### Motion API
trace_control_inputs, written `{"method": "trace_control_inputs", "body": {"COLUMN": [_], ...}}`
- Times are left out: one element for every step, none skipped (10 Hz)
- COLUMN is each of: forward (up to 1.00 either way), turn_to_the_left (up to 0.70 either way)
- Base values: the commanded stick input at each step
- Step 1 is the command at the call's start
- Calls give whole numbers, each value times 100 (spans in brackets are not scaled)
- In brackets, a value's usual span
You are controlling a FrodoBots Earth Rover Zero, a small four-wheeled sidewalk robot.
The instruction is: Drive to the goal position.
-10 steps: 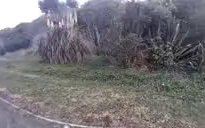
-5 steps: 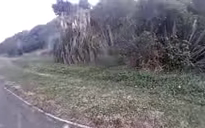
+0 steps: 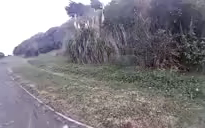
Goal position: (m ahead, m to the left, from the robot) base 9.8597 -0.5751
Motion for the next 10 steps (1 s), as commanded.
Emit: {"method": "trace_control_inputs", "body": {"forward": [0,0,0,0,0,0,0,0,0,0], "turn_to_the_left": [45,45,45,45,45,45,45,45,45,45]}}
